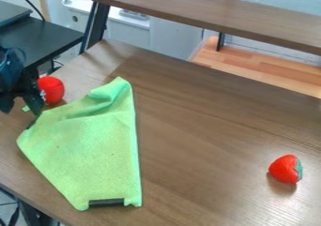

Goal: Unfold the cloth from bottom left to top right

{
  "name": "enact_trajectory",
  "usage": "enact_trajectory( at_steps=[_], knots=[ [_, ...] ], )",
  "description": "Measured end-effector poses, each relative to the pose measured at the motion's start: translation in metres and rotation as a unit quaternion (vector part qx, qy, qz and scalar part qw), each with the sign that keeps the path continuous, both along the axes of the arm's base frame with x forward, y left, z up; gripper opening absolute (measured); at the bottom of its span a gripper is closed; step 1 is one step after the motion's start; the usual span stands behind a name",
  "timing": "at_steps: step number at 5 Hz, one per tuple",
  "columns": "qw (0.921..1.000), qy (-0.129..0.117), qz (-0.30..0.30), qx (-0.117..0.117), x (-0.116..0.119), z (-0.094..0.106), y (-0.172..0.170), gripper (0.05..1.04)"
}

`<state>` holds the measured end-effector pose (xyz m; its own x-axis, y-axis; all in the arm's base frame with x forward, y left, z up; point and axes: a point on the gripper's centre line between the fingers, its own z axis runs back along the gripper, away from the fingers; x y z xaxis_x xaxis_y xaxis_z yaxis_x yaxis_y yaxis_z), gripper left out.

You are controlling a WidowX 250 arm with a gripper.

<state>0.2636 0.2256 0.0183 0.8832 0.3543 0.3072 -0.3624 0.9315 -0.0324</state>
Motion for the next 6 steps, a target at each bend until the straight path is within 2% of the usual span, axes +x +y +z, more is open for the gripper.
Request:
enact_trajectory(
  at_steps=[2,3,4,6],
  knots=[
    [0.9997,0.004,0.012,0.021,-0.002,-0.010,0.005,1.000],
    [0.9995,0.015,0.003,0.028,0.002,-0.024,0.002,1.000],
    [0.9991,0.017,0.002,0.040,0.001,-0.028,0.002,0.952],
    [0.9990,0.022,0.003,0.038,-0.001,-0.037,-0.003,0.366]
  ],
)
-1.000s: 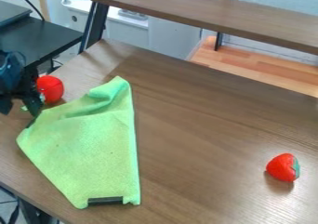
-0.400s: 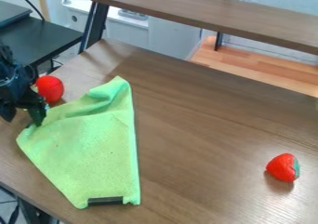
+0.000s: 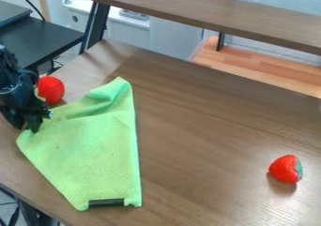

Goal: Unfold the cloth from bottom left to top right

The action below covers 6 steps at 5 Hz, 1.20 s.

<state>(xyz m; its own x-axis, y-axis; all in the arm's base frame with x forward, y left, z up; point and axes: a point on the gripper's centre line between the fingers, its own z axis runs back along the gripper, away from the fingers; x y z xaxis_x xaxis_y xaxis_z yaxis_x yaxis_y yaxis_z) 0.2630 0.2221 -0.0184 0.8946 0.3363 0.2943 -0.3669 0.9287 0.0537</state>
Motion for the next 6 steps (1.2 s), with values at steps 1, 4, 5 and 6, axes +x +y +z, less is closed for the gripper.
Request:
enact_trajectory(
  at_steps=[1,4,5,6],
  knots=[
    [0.9999,0.005,-0.002,-0.016,-0.002,0.000,-0.005,0.148],
    [0.9977,-0.006,0.019,-0.064,0.004,0.052,-0.018,0.051],
    [0.9969,-0.002,0.019,-0.077,0.017,0.060,-0.044,0.051],
    [0.9959,0.002,0.018,-0.089,0.030,0.066,-0.072,0.051]
  ],
)
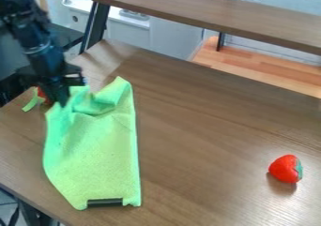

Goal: Unfold the cloth from bottom left to top right

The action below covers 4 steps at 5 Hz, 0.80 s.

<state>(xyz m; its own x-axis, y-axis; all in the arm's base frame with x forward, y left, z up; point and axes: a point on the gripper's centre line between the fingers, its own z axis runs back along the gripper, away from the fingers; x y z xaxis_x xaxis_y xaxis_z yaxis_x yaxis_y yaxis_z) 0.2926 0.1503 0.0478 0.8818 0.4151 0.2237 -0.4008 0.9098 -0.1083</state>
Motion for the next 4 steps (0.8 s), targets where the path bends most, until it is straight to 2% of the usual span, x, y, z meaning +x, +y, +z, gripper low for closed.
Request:
enact_trajectory(
  at_steps=[2,4],
  knots=[
    [0.9988,-0.003,0.036,-0.033,0.032,0.022,-0.039,0.051],
    [0.9967,-0.017,0.063,-0.048,0.065,0.039,-0.076,0.051]
  ],
)
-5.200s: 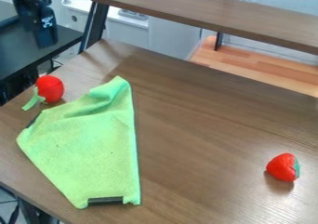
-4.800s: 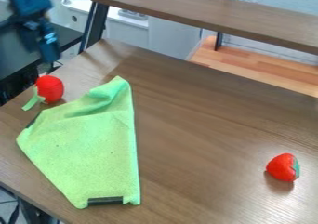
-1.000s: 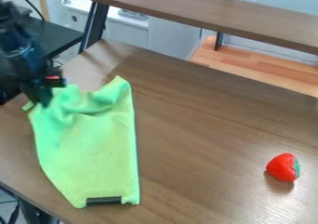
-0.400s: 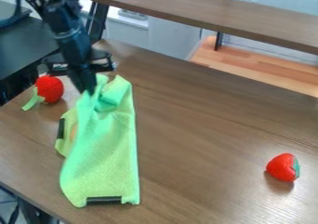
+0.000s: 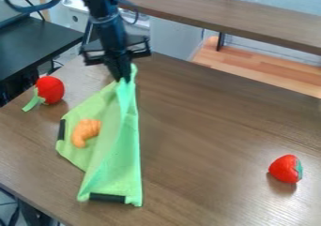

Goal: Unfold the cloth from bottom left to top right

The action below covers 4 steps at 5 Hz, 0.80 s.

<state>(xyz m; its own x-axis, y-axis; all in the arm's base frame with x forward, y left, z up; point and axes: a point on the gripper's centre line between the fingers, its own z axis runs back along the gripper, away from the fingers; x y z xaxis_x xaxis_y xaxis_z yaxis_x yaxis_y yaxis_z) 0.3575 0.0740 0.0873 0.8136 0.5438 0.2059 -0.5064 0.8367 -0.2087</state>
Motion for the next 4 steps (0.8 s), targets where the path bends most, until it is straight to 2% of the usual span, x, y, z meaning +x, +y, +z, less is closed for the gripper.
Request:
enact_trajectory(
  at_steps=[2,4],
  knots=[
    [0.9995,0.007,0.027,-0.016,0.028,-0.003,-0.036,0.051],
    [0.9991,-0.001,0.038,-0.018,0.054,-0.006,-0.073,0.051]
  ],
)
